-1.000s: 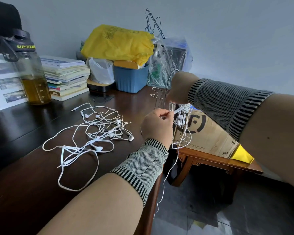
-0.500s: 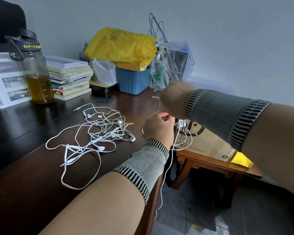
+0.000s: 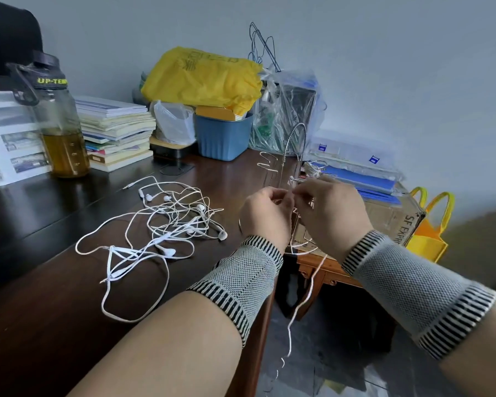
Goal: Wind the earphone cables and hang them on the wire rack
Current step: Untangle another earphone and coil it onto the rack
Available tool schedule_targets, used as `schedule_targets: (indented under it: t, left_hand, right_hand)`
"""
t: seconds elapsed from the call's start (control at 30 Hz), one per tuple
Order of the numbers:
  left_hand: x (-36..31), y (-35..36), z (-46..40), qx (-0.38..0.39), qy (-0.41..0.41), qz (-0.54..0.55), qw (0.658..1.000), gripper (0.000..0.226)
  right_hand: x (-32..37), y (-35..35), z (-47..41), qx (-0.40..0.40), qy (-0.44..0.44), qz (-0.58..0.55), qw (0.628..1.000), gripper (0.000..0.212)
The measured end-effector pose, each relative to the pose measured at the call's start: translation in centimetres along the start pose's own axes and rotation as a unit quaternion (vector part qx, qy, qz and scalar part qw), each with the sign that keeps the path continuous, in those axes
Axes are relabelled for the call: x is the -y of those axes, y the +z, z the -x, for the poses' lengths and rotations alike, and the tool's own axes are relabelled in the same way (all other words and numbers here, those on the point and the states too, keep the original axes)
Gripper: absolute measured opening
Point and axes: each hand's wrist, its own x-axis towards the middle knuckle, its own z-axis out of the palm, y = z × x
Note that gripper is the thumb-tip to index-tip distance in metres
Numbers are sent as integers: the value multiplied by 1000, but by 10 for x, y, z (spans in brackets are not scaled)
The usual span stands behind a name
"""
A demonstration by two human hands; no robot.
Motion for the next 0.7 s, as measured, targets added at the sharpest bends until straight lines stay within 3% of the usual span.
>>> schedule_targets:
  t: [0.1,0.2,0.3,0.5,0.7]
  left_hand:
    - [2,0,0,-12,19,4,1000,20]
    - [2,3,-1,-22,21,-3,1000,19]
    - [3,4,-4,-35,20,4,999,16]
    - [12,5,-13,-50,5,41,998,18]
    - [13,6,-10,-4,-10,51,999,24]
  right_hand:
    - [-17,10,0,-19,181,-176,967,11]
    - [-26,18,-3,-20,261,-297,918,10]
    - [-26,25,-6,-3,262,-330,907,9]
    - [-25,31,-15,3,233,-312,921,14]
    - [-28,32,-18,23,192,-282,940,26]
